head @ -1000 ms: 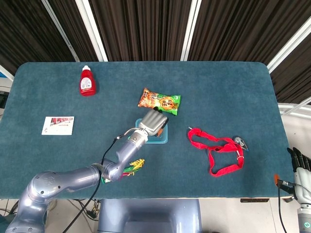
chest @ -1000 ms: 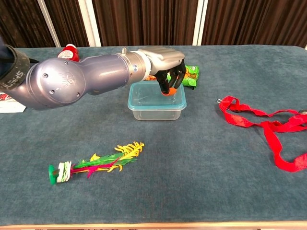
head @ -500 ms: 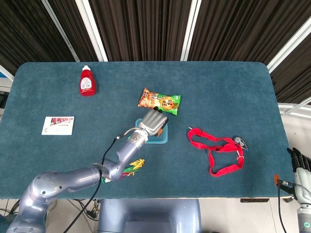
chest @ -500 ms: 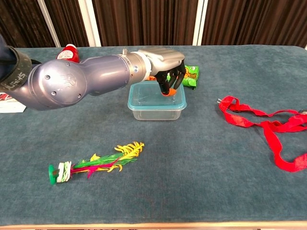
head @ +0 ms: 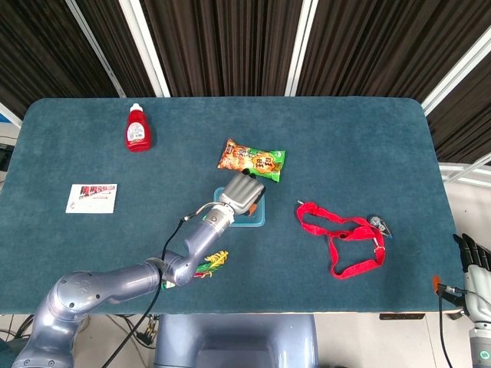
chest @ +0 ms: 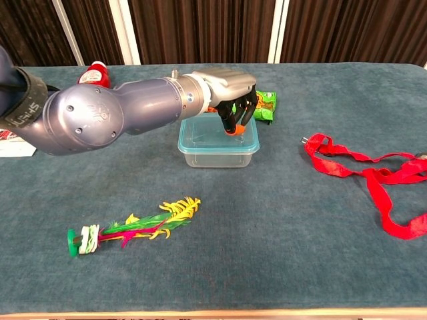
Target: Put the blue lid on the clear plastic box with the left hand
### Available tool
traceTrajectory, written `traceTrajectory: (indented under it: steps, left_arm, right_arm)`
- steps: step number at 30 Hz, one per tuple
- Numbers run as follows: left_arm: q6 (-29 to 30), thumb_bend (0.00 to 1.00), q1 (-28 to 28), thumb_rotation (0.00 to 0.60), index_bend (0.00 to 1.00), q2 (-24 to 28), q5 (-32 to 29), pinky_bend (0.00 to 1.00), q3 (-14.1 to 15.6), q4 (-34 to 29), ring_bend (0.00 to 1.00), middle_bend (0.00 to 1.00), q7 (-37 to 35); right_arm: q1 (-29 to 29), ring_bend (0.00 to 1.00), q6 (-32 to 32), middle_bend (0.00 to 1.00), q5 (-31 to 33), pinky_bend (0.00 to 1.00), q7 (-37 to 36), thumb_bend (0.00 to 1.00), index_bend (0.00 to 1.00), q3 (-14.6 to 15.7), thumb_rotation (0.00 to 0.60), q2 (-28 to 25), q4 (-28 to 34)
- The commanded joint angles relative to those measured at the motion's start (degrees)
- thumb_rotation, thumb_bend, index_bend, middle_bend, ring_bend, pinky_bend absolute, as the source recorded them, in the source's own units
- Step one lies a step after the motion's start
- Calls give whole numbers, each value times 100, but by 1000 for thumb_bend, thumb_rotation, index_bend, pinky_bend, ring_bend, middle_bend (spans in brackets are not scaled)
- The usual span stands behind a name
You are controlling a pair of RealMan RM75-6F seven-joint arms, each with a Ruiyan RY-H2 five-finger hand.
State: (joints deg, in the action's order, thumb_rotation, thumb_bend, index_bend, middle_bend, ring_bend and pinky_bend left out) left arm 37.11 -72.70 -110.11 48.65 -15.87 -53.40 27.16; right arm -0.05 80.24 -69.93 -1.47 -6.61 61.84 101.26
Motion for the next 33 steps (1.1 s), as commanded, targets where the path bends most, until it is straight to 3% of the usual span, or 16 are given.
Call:
traceTrajectory:
  steps: [1, 22, 29, 33]
  left_arm:
    - [-15, 390, -8, 600, 635, -23, -37, 194, -14, 38, 269, 618, -2]
    - [-157, 465, -2, 600, 635, -24, -107, 194, -170, 128, 269, 618, -342]
    - [-328, 473, -79, 600, 643, 215, -603, 194, -417, -204, 269, 622, -406]
    - [-583, 473, -165, 600, 648, 411, -1202, 194, -538, -440, 269, 625, -434]
  right_arm:
    - [1, 21, -5, 39, 6, 0, 2, 393, 78, 0, 600, 0, 1]
    - [10, 21, -46, 39, 13, 0, -6, 393, 78, 14, 600, -19, 21]
    - [12, 21, -56, 38, -1, 0, 3, 393, 78, 29, 600, -20, 21]
    - [13, 21, -62, 39, 13, 0, 11, 392, 78, 28, 600, -26, 28]
